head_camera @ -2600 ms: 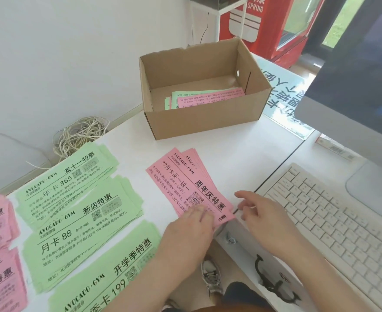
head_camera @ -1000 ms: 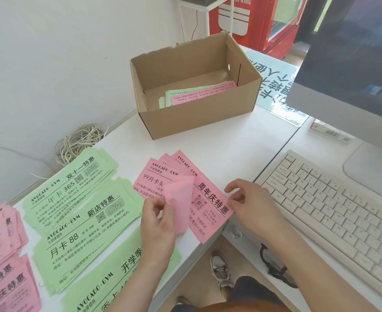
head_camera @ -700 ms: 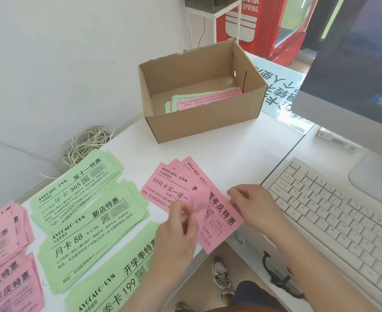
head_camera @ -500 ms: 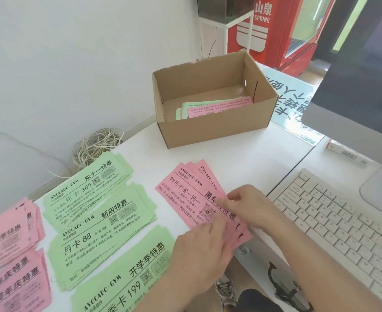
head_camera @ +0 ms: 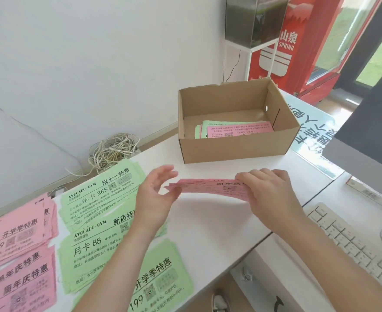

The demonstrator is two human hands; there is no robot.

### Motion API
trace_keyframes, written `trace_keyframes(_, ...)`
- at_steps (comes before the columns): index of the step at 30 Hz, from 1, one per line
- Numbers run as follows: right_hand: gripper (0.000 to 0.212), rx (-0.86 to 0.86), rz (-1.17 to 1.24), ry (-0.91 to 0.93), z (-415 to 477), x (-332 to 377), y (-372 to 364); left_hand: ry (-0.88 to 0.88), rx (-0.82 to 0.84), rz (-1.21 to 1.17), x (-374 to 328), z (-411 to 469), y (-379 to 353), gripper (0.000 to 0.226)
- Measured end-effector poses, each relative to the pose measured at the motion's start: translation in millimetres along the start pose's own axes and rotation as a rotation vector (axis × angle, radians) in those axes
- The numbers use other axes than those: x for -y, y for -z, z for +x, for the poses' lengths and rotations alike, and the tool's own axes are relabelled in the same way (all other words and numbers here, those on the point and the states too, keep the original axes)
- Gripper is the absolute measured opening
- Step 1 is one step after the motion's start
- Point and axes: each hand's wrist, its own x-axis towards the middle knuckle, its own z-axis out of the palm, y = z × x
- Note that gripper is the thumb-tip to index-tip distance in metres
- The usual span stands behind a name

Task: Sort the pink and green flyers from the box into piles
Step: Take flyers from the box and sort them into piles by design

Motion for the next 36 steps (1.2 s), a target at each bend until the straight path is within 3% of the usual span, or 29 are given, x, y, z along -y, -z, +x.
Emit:
trace_keyframes(5, 0.043, 0.115, -0.095, 0.001, 2, -3, -9, 0.017, 0.065, 0.159, 11, 7, -17, 0.043)
trace_keyframes(9, 0.044, 0.299, -0.084, -0.013, 18, -1, 10, 0.056, 0.013, 0.091, 2, 11, -27, 0.030)
trace_keyframes(11, 0.035, 0.338, 0.106, -0.080, 26, -1, 26, 0.035, -0.061, 0.031, -9, 6, -20, 0.027)
trace_keyframes(14, 0.029, 0.327, 0.573, -0.243, 39, 4, 45, -0.017, -0.153, 0.007, -28, -9, 11, 0.023)
trace_keyframes(18, 0.031, 0.385, 1.195, -0.343, 50, 49, 40, 0.014, -0.330, -0.043, -35, -40, 70, 0.017)
trace_keyframes(20, 0.039, 0.500, 1.333, -0.341, 50, 83, 29, 0.071, -0.425, -0.077, -32, -61, 98, 0.018)
trace_keyframes(25, 0.067, 0.668, 1.299, -0.223, 40, 183, 9, 0.138, -0.584, -0.048, -16, -119, 161, 0.022)
trace_keyframes(28, 0.072, 0.711, 1.215, -0.116, 25, 236, -2, 0.192, -0.631, -0.116, -5, -152, 200, 0.023)
trace_keyframes(32, 0.076, 0.715, 1.185, -0.100, 10, 291, -9, 0.382, -0.534, -0.091, 12, -186, 254, 0.045)
trace_keyframes(36, 0.077, 0.727, 1.112, -0.116, -1, 349, -24, 0.514, -0.613, -0.032, 33, -208, 314, 0.037)
